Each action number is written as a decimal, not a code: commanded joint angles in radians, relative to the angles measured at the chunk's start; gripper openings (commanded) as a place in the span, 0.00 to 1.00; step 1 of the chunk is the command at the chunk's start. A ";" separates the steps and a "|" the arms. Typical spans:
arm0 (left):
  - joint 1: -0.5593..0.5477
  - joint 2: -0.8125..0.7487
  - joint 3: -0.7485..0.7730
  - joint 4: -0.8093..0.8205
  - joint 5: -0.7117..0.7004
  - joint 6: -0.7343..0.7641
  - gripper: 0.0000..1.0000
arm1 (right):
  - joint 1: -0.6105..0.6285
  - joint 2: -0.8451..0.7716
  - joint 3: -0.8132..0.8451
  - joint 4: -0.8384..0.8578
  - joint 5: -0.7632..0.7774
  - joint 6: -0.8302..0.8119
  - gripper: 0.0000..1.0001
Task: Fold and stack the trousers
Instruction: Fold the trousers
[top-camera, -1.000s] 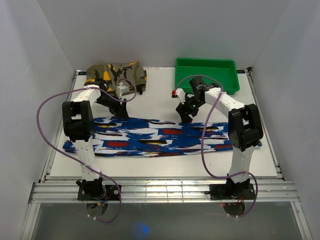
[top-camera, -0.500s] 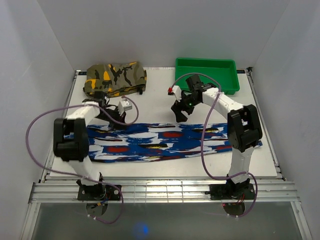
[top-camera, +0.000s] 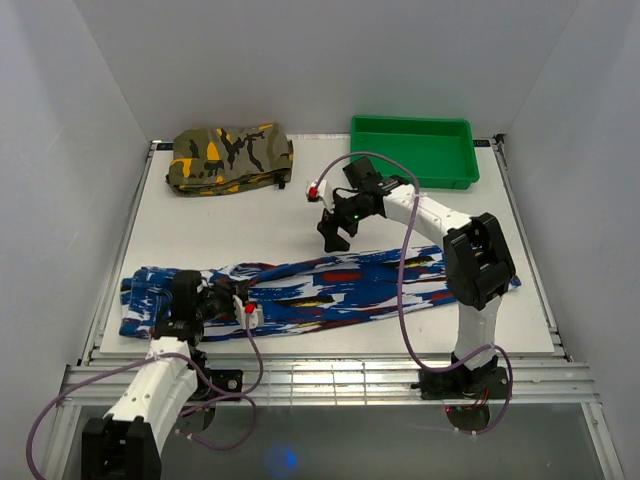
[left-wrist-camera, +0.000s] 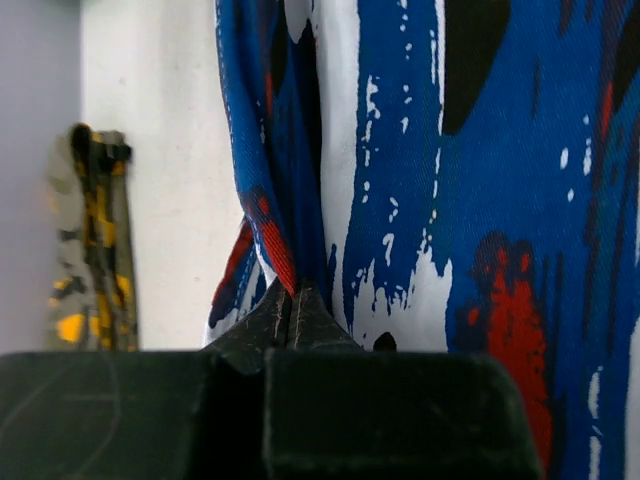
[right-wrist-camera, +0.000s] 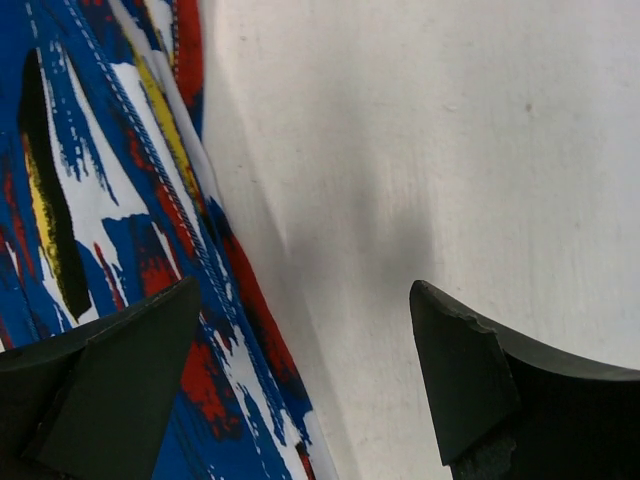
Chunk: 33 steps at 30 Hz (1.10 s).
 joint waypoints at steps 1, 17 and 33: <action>-0.001 -0.136 -0.123 0.111 0.032 0.242 0.00 | 0.033 -0.027 -0.043 0.047 -0.078 -0.055 0.90; -0.002 -0.336 -0.245 -0.104 0.140 0.582 0.00 | 0.128 -0.061 -0.252 0.075 0.042 -0.239 0.57; -0.001 -0.260 0.091 -0.268 0.072 0.107 0.71 | 0.397 -0.227 -0.697 0.649 0.641 -0.147 0.08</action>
